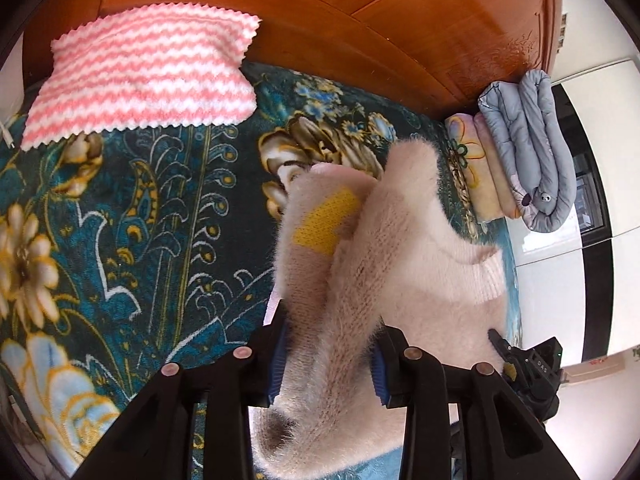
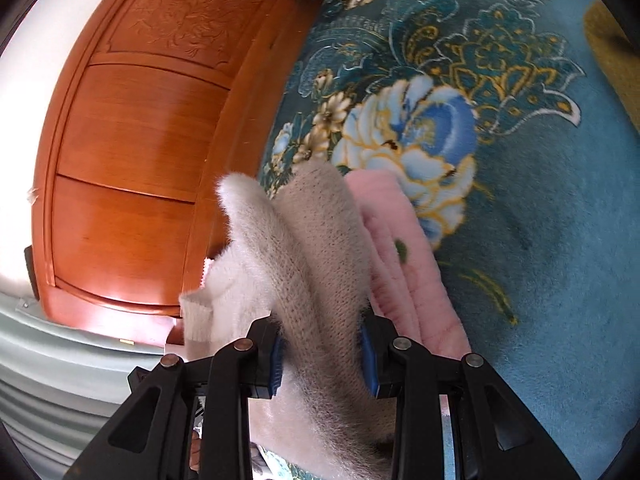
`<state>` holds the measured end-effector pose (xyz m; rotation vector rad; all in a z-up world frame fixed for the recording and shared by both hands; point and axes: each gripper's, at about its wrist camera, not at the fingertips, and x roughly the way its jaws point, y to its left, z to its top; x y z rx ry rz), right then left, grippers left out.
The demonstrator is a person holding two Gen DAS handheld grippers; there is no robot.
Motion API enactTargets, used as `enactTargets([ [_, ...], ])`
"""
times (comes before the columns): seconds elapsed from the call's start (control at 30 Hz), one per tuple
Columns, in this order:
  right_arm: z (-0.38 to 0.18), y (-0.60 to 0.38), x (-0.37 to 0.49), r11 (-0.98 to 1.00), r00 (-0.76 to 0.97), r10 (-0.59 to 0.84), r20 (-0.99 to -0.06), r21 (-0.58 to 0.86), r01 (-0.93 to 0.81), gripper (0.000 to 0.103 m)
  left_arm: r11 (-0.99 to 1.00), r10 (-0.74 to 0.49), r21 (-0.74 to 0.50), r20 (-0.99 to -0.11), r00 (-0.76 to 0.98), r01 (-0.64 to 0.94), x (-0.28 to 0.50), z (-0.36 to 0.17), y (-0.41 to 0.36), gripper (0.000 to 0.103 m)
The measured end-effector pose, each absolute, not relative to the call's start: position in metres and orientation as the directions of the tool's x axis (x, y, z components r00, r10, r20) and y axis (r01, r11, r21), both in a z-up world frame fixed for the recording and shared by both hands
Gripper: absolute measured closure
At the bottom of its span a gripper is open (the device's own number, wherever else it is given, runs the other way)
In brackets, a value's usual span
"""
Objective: Fold clothes
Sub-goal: 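Lower the folded sweater onto the pink folded blanket and open both grippers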
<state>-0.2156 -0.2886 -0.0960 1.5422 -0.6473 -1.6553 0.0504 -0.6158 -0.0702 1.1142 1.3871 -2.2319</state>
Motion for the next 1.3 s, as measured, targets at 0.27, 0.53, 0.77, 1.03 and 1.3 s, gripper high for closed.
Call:
enactTargets([
  [0.27, -0.061, -0.302, -0.211, -0.64, 0.039, -0.716, -0.697, 0.678, 0.361, 0.066, -0.626, 0.062, -0.532, -0.763, -0.643, 0.57, 0.054, -0.019, -0.613, 0.049],
  [0.53, 0.002, -0.33, -0.19, -0.66, -0.174, -0.656, -0.735, 0.446, 0.605, 0.066, -0.808, 0.004, -0.385, -0.76, -0.65, 0.445, 0.027, 0.015, -0.581, 0.047],
  [0.77, -0.024, -0.386, -0.154, -0.546, -0.141, -0.576, -0.805, 0.251, 0.799, 0.066, -0.873, 0.001, -0.295, -0.797, -0.603, 0.388, 0.003, -0.012, -0.561, 0.047],
  [1.03, -0.062, -0.37, -0.183, -0.61, -0.148, -0.577, -0.803, 0.304, 0.732, 0.072, -0.856, 0.019, -0.322, -0.801, -0.599, 0.404, 0.001, -0.039, -0.575, 0.047],
  [1.3, -0.089, -0.372, -0.207, -0.66, -0.104, -0.56, -0.822, 0.367, 0.656, 0.087, -0.681, 0.121, -0.529, -0.764, -0.634, 0.507, 0.003, -0.072, -0.609, 0.047],
])
